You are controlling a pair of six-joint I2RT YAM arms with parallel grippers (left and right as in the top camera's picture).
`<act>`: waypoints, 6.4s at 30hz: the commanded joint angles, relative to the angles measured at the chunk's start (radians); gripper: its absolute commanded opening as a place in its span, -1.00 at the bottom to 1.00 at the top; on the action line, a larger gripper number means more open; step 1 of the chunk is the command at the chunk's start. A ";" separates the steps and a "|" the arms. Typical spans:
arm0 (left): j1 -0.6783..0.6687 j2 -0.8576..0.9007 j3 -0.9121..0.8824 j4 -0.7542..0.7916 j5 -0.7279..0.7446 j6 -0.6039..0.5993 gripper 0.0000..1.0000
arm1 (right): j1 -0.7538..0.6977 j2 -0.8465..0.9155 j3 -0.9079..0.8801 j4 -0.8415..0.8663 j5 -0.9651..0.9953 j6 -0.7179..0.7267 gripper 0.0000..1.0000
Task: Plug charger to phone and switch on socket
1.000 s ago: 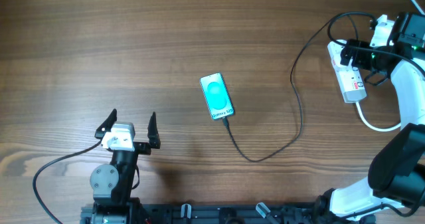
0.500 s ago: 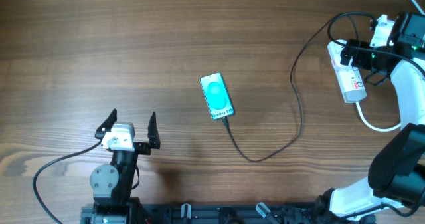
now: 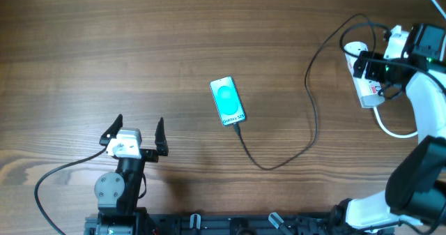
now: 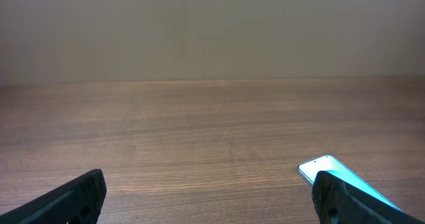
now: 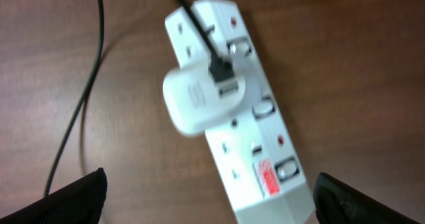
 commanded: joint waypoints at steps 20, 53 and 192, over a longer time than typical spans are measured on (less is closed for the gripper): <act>0.008 -0.011 -0.002 -0.010 -0.017 0.016 1.00 | 0.216 -0.344 -0.099 -0.080 0.028 -0.037 1.00; 0.008 -0.011 -0.002 -0.010 -0.017 0.016 1.00 | 0.228 -0.523 -0.994 0.934 -0.145 0.210 0.99; 0.008 -0.011 -0.002 -0.010 -0.017 0.016 1.00 | 0.321 -1.682 -1.211 0.616 0.101 0.068 0.99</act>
